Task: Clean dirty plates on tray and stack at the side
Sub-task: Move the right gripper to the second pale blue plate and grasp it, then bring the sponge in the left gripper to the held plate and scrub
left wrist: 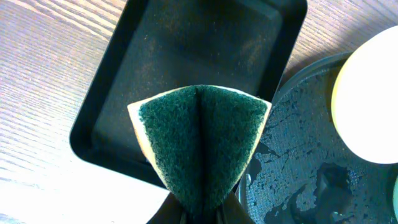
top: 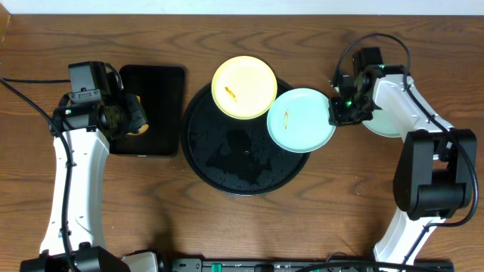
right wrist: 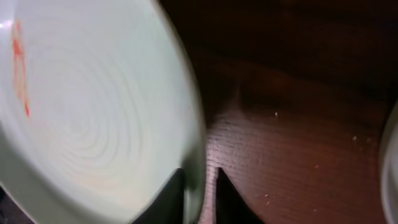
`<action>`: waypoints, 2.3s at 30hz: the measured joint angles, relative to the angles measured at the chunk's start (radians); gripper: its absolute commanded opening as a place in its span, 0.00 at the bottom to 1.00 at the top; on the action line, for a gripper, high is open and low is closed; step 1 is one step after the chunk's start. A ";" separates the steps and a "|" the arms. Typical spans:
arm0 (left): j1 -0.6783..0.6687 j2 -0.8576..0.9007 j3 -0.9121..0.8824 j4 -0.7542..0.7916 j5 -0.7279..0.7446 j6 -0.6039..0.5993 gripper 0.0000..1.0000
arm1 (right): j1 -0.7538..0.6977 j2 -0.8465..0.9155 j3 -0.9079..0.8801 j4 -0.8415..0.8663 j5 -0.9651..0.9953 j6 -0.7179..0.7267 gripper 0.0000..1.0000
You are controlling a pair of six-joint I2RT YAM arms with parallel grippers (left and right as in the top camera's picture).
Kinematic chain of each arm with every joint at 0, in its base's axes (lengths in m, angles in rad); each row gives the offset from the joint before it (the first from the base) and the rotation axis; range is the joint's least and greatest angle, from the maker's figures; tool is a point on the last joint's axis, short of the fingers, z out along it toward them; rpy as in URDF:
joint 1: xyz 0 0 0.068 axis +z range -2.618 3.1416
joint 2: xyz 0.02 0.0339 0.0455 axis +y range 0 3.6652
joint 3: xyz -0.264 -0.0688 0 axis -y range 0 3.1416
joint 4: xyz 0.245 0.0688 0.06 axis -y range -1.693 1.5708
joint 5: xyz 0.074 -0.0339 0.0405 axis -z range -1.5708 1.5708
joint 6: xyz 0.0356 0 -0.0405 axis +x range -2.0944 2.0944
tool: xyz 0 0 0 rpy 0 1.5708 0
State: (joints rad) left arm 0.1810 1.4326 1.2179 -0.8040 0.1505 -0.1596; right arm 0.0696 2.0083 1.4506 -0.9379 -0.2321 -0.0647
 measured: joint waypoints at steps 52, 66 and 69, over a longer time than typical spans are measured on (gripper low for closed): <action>-0.483 0.000 -0.100 0.133 0.209 0.153 0.08 | 0.544 -0.307 -0.433 0.277 0.367 0.781 0.01; -0.663 0.001 -0.340 0.438 0.182 0.118 0.08 | 0.497 -0.307 -0.449 0.323 0.312 0.732 0.01; -0.679 0.001 -0.375 0.446 0.154 0.107 0.08 | 0.497 -0.307 -0.449 0.322 0.309 0.730 0.01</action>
State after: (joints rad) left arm -0.4980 1.4338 0.8429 -0.3580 0.3042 -0.0525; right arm 0.5667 1.7008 1.0019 -0.6155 0.0769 0.6651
